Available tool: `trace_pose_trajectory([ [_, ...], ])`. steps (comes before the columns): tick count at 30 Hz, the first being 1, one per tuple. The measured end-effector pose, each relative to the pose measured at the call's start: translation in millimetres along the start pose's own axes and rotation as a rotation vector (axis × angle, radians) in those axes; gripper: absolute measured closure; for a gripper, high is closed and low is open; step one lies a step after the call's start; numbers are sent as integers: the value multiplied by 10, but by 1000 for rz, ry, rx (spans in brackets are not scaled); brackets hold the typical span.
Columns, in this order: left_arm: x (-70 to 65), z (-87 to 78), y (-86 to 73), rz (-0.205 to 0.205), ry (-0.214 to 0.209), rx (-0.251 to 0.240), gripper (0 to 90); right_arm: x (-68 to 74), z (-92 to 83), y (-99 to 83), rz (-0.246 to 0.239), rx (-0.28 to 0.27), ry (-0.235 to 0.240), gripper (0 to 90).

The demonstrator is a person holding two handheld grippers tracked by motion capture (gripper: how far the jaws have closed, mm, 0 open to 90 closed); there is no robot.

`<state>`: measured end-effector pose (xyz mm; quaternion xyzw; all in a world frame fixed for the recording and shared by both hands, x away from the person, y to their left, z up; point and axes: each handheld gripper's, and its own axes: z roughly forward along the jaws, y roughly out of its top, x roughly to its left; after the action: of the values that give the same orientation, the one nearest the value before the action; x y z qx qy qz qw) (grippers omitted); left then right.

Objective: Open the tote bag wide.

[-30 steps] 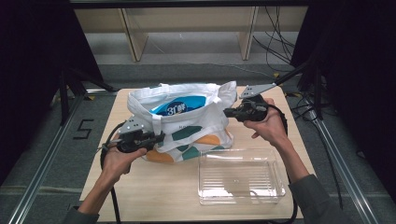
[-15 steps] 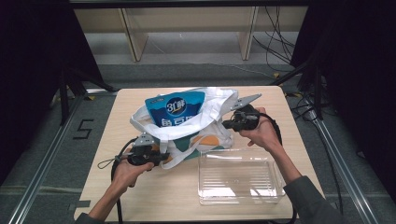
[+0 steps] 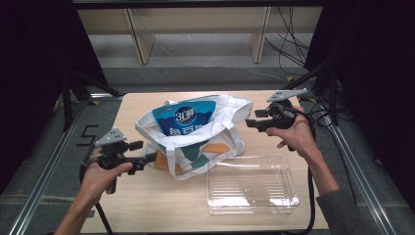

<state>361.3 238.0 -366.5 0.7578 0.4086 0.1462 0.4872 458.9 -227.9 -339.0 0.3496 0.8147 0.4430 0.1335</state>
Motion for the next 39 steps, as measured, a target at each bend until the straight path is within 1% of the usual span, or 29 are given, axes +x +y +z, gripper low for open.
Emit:
trace_pose_trajectory([
  [1,64,-67,138,-13,6,-25,268,-23,-44,64,13,-28,-25,399],
  [2,64,-67,138,-13,6,-25,268,-23,-44,64,13,-28,-25,399],
  [3,105,-100,218,-22,24,-46,268,-25,-57,99,12,-32,-31,393],
  [4,127,-112,264,-36,28,-58,267,-26,-67,145,15,-56,-34,390],
  [5,196,-136,375,-65,38,-97,259,-37,-78,214,29,-82,-44,380],
  [6,196,-136,375,-65,38,-97,255,-37,-78,214,29,-82,-44,380],
  [8,250,-129,464,-85,70,-130,240,-62,-76,289,45,-110,-68,384],
  [10,282,-74,519,-82,84,-121,248,-96,-54,366,66,-130,-105,387],
  [11,293,18,525,-75,95,-92,263,-115,16,397,84,-109,-105,384],
  [13,291,68,514,-68,88,-72,274,-124,73,406,92,-95,-113,382],
  [14,293,114,499,-61,81,-53,290,-146,110,410,80,-60,-114,380],
  [15,300,200,454,-64,70,-32,328,-164,187,395,101,-13,-88,387],
  [17,322,241,423,-66,68,-16,343,-178,224,378,77,-10,-94,392],
  [19,395,329,332,-73,64,3,428,-188,303,307,108,50,-73,381],
  [22,451,386,263,-78,64,18,486,-203,371,238,125,73,-78,376],
  [23,505,432,196,-79,60,27,552,-246,438,167,151,120,-70,383],
  [24,505,432,196,-79,60,27,601,-246,438,167,151,120,-70,383],
  [25,558,477,139,-60,74,51,643,-325,536,87,117,141,-57,457],
  [26,558,477,139,-60,74,51,725,-325,536,87,117,141,-57,457],
  [27,614,520,88,-56,98,62,739,-350,616,18,93,171,-28,650],
  [28,614,520,88,-56,98,62,753,-350,616,18,93,171,-28,650],
  [29,649,539,68,-65,89,67,753,-361,660,-11,50,168,-22,703],
  [30,673,559,46,-72,88,69,770,-350,685,-29,55,191,-7,774],
  [32,729,587,9,-48,98,107,789,-339,728,-45,25,222,-4,810],
  [33,748,612,-12,-48,103,116,805,-341,772,-60,25,263,-11,824],
  [36,813,689,-72,-45,114,149,813,-371,831,-93,18,260,-15,831],
  [37,840,716,-89,-38,111,176,819,-385,879,-117,0,291,-18,834],
  [38,858,753,-108,-26,123,193,819,-385,879,-117,0,291,-18,834],
  [39,871,795,-129,-27,128,206,821,-369,934,-150,11,325,-15,834],
])
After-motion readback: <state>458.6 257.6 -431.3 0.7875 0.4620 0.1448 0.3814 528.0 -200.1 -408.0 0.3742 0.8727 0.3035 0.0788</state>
